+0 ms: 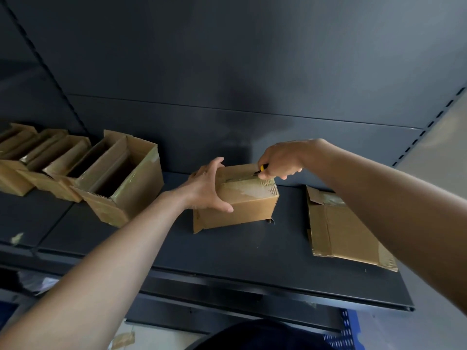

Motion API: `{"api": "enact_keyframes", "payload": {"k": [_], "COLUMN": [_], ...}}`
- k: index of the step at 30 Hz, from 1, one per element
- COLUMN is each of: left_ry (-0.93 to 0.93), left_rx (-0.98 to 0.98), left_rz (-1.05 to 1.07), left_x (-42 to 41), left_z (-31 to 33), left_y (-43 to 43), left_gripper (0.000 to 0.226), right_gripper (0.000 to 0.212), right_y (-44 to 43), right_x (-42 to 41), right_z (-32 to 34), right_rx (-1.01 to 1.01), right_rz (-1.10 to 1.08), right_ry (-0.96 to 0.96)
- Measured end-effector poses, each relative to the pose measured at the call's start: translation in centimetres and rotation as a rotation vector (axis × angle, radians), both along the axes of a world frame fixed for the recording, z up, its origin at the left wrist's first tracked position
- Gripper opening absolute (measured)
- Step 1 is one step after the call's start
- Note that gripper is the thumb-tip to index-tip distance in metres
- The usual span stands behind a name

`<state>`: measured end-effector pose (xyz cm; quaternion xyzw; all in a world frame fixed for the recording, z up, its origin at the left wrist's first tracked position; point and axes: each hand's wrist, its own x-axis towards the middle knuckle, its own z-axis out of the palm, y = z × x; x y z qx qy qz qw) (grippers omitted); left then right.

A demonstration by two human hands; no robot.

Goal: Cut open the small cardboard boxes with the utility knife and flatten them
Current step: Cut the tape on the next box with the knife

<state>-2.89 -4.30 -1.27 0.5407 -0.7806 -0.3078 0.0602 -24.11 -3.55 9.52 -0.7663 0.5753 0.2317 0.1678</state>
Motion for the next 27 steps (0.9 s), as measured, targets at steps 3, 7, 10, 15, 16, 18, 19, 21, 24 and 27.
{"api": "enact_keyframes", "payload": {"k": [3,7,10,15,16,18,19,21,24,27], "left_ry": [0.014,0.02,0.014,-0.026,-0.029,-0.031,-0.032,-0.033,-0.033,-0.034], "left_rx": [-0.002,-0.012,-0.017,-0.011,-0.01,-0.008,-0.011,-0.014,-0.02,-0.023], "left_rz": [-0.017,-0.034,-0.031,-0.017,-0.016,-0.016,-0.017,-0.017,-0.02,-0.019], "left_x": [0.1,0.2,0.1,0.1,0.0,0.0,0.0,0.0,0.0,0.0], "left_z": [-0.1,-0.2,-0.2,-0.2,-0.2,-0.2,-0.2,-0.2,-0.3,-0.3], "left_y": [-0.2,-0.2,-0.3,-0.4,-0.4,-0.4,-0.4,-0.4,-0.2,-0.1], "left_gripper": [0.125,0.124,0.124,0.125,0.124,0.124,0.124,0.124,0.124,0.121], "right_gripper": [0.034,0.035,0.032,0.026,0.026,0.03,0.032,0.032,0.034,0.036], "right_y": [0.0,0.2,0.2,0.3,0.4,0.5,0.4,0.8,1.4,1.8], "right_x": [0.6,1.9,3.2,5.4,5.6,5.6,5.5,5.0,4.7,4.7], "right_z": [0.8,1.6,2.2,3.0,3.2,3.6,3.7,3.9,4.1,3.9], "right_rx": [0.007,-0.031,-0.06,-0.078,-0.067,-0.045,-0.041,-0.026,-0.025,-0.034], "right_rz": [0.005,0.028,0.048,0.087,0.087,0.085,0.087,0.093,0.143,0.189], "right_ry": [0.048,0.134,0.203,0.361,0.391,0.452,0.473,0.483,0.491,0.484]}}
